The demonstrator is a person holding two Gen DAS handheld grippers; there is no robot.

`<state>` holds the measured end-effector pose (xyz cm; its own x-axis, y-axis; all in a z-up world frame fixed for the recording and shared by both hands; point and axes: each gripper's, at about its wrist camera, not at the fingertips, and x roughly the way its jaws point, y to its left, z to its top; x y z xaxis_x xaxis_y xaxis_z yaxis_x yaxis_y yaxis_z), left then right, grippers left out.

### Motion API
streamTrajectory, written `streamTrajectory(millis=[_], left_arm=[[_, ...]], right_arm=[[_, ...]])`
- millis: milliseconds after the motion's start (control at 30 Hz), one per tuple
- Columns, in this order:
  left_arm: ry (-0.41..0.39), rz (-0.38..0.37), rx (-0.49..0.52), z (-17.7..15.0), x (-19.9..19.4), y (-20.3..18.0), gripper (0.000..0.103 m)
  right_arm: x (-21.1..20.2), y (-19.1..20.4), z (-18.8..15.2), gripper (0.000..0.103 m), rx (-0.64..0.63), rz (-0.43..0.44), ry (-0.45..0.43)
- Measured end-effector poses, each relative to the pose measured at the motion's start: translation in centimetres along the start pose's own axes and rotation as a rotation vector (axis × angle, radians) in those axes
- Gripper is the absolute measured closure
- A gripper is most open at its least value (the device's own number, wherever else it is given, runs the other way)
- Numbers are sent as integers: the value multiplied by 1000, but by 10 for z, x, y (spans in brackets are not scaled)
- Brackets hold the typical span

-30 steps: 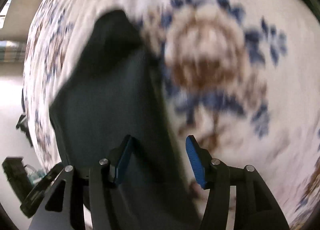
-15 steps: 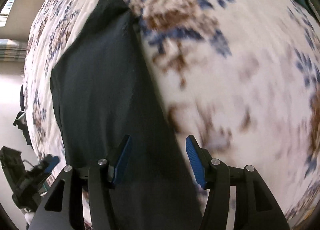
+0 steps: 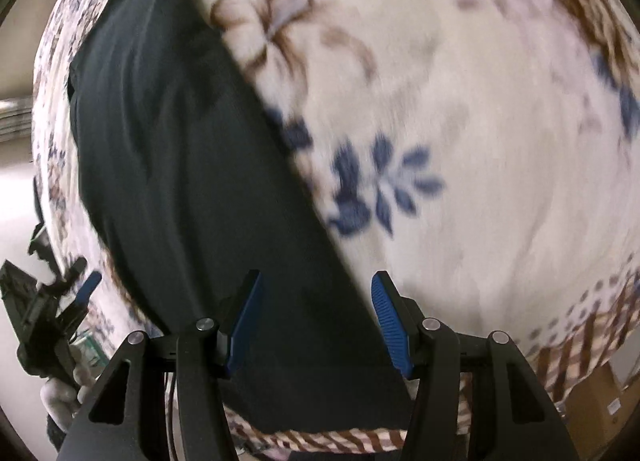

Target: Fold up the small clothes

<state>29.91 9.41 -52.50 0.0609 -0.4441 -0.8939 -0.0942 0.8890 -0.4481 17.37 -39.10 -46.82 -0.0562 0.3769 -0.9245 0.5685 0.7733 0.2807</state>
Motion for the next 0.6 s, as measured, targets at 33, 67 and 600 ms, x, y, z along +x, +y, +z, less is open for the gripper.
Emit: streamTrajectory(millis=[33, 67, 600], left_arm=[[5, 28, 29, -1, 13, -4, 31], [17, 84, 46, -5, 25, -5, 31], [169, 167, -65, -146, 22, -9, 31]], right_arm=[[4, -3, -8, 46, -2, 6, 15], [7, -5, -14, 46, -8, 5, 28], [14, -55, -111, 44, -77, -24, 173]])
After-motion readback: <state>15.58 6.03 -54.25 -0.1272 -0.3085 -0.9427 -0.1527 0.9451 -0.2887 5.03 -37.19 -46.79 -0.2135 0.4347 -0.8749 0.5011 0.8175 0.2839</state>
